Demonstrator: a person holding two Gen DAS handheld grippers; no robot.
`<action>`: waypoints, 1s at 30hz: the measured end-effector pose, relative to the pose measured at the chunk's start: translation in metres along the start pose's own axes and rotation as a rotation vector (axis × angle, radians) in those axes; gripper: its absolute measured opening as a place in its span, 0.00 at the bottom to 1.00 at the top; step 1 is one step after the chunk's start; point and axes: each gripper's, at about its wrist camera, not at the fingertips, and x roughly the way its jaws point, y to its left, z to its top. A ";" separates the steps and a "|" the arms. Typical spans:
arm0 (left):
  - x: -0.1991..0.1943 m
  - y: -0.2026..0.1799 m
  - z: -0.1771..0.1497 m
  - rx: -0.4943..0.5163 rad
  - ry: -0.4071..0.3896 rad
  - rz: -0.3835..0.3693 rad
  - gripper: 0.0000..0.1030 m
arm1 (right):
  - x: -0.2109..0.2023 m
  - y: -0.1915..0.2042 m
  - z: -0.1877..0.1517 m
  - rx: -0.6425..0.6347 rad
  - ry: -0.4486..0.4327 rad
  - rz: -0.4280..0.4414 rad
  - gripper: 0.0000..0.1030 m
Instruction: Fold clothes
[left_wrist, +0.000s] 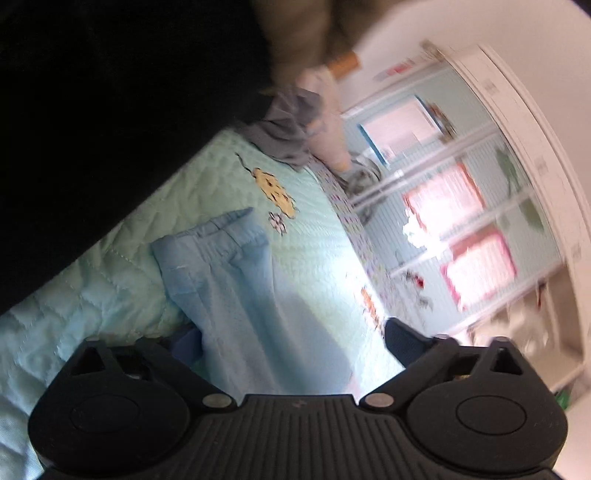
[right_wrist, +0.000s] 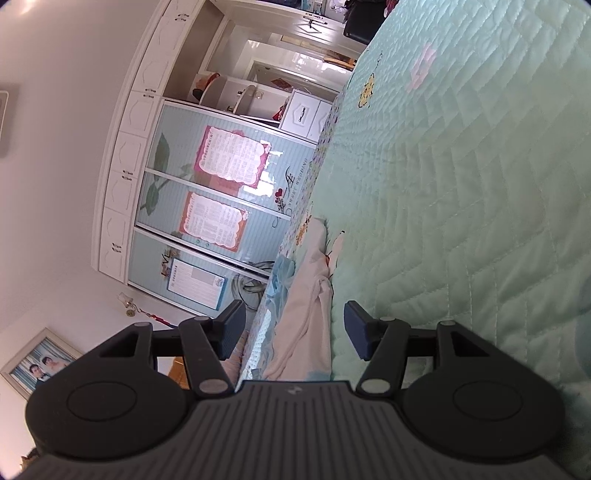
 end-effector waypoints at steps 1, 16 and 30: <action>0.004 -0.002 0.000 0.029 0.008 0.007 0.80 | 0.000 -0.001 0.001 0.008 -0.004 0.005 0.59; 0.042 -0.015 0.016 -0.030 0.028 0.083 0.43 | 0.000 -0.001 0.002 0.030 -0.024 0.019 0.59; 0.084 -0.023 0.022 -0.044 -0.013 0.199 0.02 | 0.000 -0.001 0.000 0.025 -0.027 0.018 0.59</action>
